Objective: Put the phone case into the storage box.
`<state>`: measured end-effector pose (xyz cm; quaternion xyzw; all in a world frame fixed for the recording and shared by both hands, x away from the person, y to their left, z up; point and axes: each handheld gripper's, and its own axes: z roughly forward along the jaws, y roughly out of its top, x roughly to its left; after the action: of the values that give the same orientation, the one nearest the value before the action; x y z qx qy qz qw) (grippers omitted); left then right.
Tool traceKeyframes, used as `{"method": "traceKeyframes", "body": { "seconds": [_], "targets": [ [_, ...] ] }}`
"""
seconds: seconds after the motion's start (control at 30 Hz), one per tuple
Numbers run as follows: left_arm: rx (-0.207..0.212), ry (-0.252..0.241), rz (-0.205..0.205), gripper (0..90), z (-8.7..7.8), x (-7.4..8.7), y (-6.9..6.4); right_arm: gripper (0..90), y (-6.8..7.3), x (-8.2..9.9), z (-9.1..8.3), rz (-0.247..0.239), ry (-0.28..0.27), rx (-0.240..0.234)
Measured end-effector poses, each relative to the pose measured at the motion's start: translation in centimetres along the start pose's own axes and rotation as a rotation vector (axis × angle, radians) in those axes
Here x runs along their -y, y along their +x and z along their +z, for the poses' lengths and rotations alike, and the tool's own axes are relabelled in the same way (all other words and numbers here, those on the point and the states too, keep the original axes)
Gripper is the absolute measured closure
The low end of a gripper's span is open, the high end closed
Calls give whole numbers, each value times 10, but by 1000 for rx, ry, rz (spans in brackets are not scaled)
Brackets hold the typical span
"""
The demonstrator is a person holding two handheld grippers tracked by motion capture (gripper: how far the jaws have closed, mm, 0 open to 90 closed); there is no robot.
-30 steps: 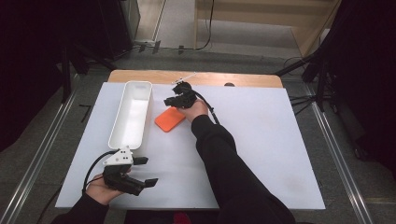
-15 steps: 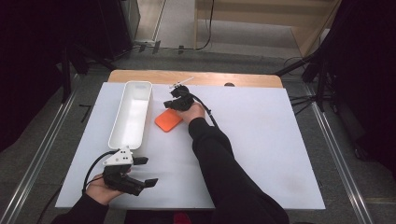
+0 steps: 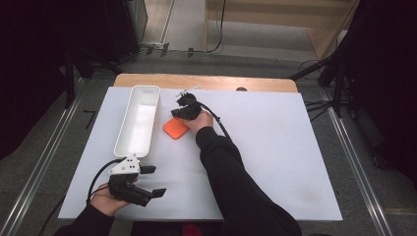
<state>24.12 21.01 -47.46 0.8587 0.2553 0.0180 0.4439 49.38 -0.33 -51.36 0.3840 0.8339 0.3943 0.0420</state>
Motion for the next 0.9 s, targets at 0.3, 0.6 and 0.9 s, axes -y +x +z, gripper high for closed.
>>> {"method": "traceKeyframes", "body": {
  "seconds": [0.3,0.6,0.9],
  "targets": [
    [1,2,0,142,1,0,0,881,-1,7,-7,-7,5,-7],
    [0,9,0,142,1,0,0,881,1,14,-14,-10,10,-6],
    [-2,13,-1,142,2,0,0,881,0,23,-23,-14,14,-13]
  ]
}}
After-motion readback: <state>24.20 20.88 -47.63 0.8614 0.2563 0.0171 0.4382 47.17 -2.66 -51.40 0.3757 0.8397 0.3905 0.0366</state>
